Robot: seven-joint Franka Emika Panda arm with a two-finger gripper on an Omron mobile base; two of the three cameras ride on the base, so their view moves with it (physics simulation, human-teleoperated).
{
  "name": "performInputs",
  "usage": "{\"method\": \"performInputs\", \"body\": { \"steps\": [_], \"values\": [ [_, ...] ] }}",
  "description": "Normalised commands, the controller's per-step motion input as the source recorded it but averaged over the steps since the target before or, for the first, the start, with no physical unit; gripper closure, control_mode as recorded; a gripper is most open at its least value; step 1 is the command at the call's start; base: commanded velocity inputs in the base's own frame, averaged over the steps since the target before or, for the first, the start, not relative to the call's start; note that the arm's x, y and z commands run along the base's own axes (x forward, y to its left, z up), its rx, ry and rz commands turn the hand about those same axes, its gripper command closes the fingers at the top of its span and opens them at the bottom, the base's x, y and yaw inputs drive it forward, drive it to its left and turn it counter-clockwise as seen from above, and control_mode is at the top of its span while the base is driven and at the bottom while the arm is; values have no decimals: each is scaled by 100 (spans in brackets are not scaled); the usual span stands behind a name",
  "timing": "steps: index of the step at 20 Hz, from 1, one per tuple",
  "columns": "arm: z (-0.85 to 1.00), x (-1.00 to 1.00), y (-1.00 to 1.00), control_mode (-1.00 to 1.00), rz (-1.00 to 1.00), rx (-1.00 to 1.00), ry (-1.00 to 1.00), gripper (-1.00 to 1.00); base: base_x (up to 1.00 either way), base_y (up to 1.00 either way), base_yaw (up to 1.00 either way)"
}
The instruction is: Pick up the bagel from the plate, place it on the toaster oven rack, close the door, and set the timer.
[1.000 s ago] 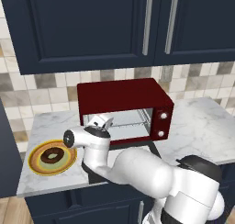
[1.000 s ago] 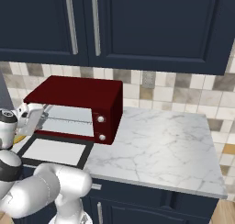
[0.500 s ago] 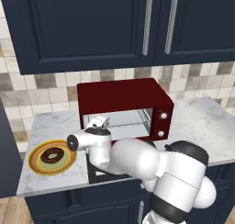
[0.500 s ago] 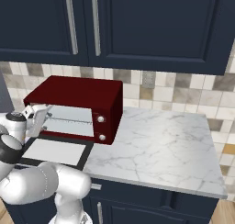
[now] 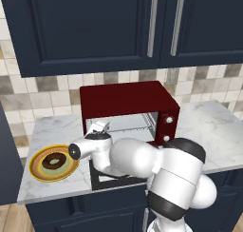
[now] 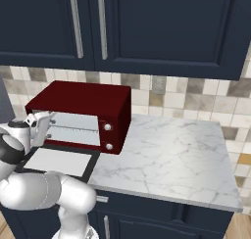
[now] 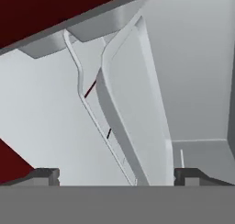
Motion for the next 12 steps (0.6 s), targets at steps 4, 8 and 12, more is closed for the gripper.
{"method": "performInputs", "body": {
  "steps": [4, 8, 12],
  "values": [
    [-7, 33, 8, -100, 0, -4, 0, -100, 0, 0, 0],
    [-7, 33, 7, -100, 0, -3, 0, -100, 0, 0, 0],
    [-20, 20, 9, -100, 0, -7, 0, -100, 0, 0, 0]
  ]
}}
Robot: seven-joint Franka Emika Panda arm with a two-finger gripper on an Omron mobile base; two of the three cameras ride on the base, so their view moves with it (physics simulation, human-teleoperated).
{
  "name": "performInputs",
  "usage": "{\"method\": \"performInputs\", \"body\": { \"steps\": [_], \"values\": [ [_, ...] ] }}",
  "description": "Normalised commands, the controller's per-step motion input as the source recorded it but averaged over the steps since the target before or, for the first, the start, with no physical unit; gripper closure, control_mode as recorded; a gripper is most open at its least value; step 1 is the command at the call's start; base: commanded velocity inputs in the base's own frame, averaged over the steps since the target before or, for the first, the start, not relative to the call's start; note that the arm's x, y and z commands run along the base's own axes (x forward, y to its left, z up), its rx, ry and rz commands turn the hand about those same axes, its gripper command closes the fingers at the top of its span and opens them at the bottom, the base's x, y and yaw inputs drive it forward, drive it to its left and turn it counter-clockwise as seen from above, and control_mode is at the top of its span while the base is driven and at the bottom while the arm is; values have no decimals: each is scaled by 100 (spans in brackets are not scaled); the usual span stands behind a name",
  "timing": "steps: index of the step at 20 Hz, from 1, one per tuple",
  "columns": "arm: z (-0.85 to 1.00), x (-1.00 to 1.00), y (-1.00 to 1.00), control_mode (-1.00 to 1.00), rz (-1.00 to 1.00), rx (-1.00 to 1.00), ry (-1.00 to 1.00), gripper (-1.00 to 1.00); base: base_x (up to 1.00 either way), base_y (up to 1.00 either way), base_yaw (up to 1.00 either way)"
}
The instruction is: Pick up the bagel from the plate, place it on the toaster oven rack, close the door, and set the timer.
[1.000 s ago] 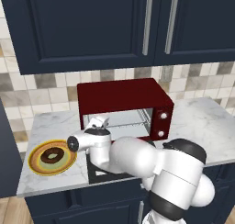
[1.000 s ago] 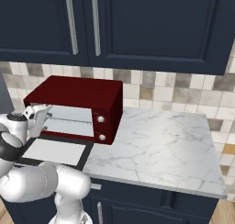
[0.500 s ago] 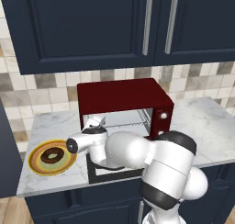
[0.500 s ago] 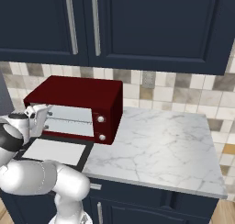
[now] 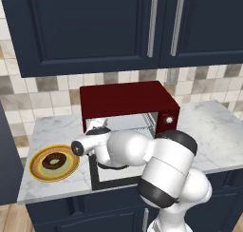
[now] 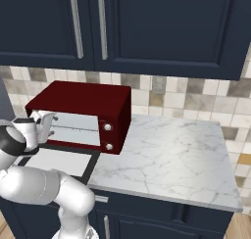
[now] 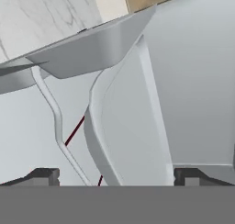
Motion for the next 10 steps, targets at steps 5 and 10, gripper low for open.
{"method": "performInputs", "body": {
  "steps": [5, 10],
  "values": [
    [-30, 14, 4, -100, 0, -7, 0, -100, 0, 0, 0],
    [-33, 1, 7, -100, 0, -8, 0, 100, 0, 0, 0]
  ]
}}
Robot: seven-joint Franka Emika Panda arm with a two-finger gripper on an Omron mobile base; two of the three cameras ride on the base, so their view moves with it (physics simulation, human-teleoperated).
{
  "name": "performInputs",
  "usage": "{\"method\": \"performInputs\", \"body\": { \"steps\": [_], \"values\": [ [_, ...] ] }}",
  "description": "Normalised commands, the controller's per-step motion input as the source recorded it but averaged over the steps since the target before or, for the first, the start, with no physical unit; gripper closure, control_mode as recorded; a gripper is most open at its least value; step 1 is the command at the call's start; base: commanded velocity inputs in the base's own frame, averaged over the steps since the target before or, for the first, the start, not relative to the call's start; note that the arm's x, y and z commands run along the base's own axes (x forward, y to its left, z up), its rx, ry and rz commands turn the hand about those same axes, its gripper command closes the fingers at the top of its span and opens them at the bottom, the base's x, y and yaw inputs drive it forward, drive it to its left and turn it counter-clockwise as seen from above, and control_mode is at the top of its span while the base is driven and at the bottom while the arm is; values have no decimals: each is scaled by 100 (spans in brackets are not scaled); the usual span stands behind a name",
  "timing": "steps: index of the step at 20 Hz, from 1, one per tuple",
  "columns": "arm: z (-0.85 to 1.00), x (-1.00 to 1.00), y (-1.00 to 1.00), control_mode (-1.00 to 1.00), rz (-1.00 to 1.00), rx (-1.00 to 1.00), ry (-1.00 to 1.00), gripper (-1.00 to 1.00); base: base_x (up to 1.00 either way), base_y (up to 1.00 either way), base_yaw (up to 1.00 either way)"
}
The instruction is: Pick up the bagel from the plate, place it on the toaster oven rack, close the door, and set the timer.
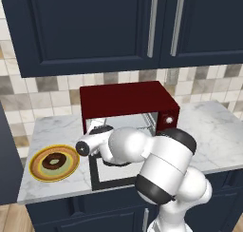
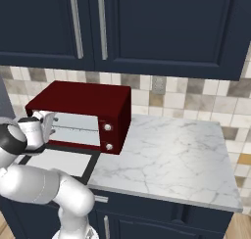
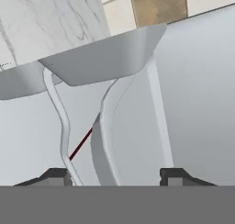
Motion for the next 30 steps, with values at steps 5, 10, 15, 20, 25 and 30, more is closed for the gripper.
{"method": "performInputs", "body": {
  "steps": [5, 10, 15, 20, 25, 30],
  "values": [
    [-31, -11, 7, -100, 0, -6, 1, 100, 0, 0, 0],
    [-16, -48, 18, -100, -1, -1, 21, 100, 0, 0, 0],
    [-2, -53, 12, -100, -5, 0, 47, 100, 0, 0, 0],
    [-9, -56, 6, -100, -8, 0, 62, 100, 0, 0, 0],
    [-16, -69, 4, -100, -10, 1, 64, 100, 0, 0, 0],
    [-38, -92, 11, -100, -11, 0, 56, 100, 0, 0, 0]
  ]
}}
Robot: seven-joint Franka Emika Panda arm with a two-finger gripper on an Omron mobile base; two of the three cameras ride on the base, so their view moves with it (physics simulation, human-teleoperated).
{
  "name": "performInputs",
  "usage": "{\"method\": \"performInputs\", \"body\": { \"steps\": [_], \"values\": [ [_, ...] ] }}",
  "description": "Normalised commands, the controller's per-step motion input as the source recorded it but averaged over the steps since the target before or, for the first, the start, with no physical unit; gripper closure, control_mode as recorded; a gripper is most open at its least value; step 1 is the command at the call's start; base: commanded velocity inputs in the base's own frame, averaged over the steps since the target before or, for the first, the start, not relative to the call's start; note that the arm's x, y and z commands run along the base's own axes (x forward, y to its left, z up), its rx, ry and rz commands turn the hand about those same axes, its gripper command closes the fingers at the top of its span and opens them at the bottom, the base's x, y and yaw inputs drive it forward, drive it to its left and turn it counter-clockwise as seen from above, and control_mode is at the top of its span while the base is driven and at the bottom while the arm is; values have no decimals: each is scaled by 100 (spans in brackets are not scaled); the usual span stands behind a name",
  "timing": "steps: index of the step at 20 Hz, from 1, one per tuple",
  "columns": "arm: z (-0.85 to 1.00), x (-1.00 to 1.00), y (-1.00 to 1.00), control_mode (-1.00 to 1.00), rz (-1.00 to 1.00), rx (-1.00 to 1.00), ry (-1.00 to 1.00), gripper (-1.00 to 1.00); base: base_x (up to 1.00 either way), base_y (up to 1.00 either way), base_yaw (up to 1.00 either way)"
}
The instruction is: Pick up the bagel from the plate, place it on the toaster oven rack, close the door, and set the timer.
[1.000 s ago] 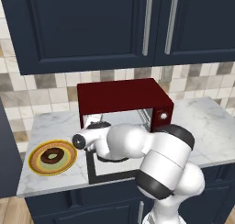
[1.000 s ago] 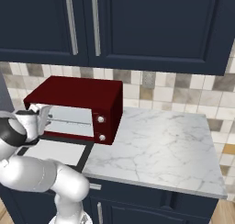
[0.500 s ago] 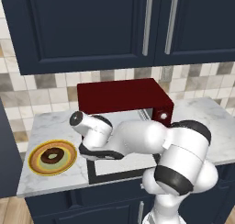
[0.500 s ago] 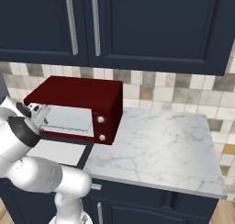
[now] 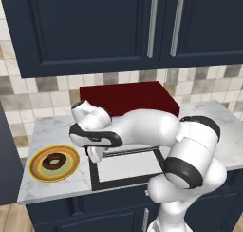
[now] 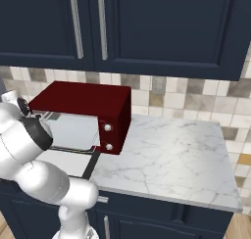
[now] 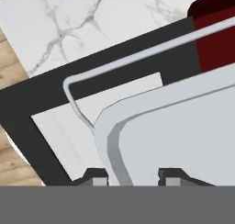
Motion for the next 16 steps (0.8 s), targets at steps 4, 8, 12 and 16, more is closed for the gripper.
{"method": "performInputs", "body": {
  "steps": [4, 8, 12, 16],
  "values": [
    [-30, -54, 14, -100, -11, 0, 39, -100, 0, 0, 0],
    [24, 0, 9, -100, -14, -3, 2, -100, 0, 0, 0],
    [76, -58, 23, -100, -10, -3, -17, -100, 0, 0, 0],
    [85, -100, 59, -100, -10, -3, -36, -100, 0, 0, 0]
  ]
}}
